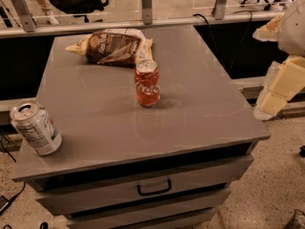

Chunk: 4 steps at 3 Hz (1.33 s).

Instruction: Move coke can near brown chip bag

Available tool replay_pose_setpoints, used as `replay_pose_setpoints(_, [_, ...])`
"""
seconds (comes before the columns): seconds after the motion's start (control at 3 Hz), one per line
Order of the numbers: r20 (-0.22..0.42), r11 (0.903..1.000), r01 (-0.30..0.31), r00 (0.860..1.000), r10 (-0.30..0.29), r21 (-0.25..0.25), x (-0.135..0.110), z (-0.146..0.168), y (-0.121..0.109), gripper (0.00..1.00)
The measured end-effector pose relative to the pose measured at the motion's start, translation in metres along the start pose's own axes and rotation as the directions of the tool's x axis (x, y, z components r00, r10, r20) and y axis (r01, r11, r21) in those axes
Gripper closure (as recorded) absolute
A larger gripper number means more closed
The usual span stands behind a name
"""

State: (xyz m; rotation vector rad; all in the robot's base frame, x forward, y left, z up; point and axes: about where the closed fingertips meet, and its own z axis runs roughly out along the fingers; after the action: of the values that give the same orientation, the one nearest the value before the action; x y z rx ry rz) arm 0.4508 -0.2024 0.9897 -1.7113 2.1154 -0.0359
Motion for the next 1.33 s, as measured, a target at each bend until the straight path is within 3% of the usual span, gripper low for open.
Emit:
replay_pose_setpoints(0.33, [0.203,0.9972,0.075,0.976,-0.073,0.002,-0.045,0.002,-0.025,0.00])
replay_pose_setpoints(0.67, [0.354,0.9885,0.148,0.923,-0.149,0.030,-0.102,0.009,-0.049,0.00])
replay_pose_setpoints(1.0, [0.424,0.9866,0.159,0.892,-0.159,0.036,-0.143,0.030,-0.063,0.00])
replay_pose_setpoints(1.33, [0.424,0.9866,0.159,0.892,-0.159,0.036,-0.143,0.030,-0.063,0.00])
